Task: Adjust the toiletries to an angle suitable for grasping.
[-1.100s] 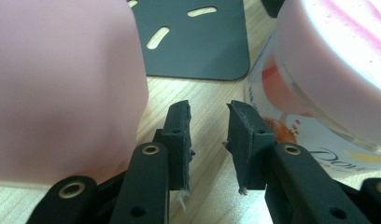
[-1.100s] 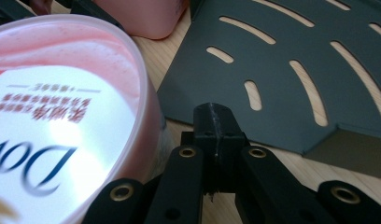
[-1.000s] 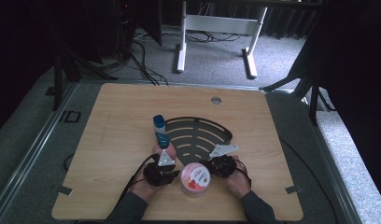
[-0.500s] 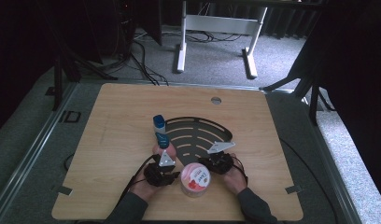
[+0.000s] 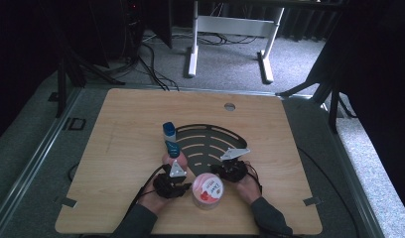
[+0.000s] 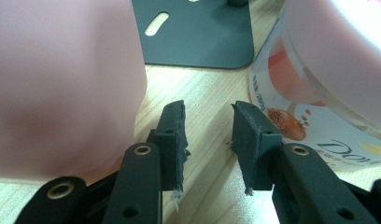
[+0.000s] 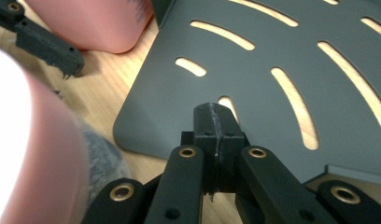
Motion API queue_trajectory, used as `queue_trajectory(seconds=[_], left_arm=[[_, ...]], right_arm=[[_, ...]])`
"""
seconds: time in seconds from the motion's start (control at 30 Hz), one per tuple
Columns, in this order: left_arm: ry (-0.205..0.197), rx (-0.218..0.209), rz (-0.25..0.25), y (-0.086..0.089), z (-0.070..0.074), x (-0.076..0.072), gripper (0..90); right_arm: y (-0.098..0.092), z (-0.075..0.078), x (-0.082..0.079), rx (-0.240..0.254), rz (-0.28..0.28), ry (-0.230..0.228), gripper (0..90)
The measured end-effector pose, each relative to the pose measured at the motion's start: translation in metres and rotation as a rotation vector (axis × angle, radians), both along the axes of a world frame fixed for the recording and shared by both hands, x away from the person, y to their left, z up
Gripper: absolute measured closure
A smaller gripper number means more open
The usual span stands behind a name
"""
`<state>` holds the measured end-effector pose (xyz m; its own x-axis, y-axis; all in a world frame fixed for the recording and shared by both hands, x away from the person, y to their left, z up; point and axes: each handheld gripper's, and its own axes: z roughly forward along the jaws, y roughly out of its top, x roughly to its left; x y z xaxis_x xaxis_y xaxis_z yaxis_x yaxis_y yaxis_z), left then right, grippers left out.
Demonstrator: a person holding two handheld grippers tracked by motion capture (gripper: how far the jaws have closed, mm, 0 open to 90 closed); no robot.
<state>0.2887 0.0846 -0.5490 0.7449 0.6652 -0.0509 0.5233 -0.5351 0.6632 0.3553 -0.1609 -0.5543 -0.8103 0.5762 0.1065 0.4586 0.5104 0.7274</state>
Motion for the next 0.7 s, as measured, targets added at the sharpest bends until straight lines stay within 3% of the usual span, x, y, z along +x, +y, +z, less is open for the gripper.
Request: queue_trajectory(seconds=[0.23,0.7], left_arm=[[0.001,-0.003,0.001,0.0,0.0,0.0,64.4],[0.003,-0.008,-0.001,0.001,0.0,0.0,64.2]], right_arm=[[0.0,0.0,0.008,-0.014,-0.035,-0.023,90.0],[0.006,-0.001,0.013,-0.026,-0.031,-0.019,90.0]])
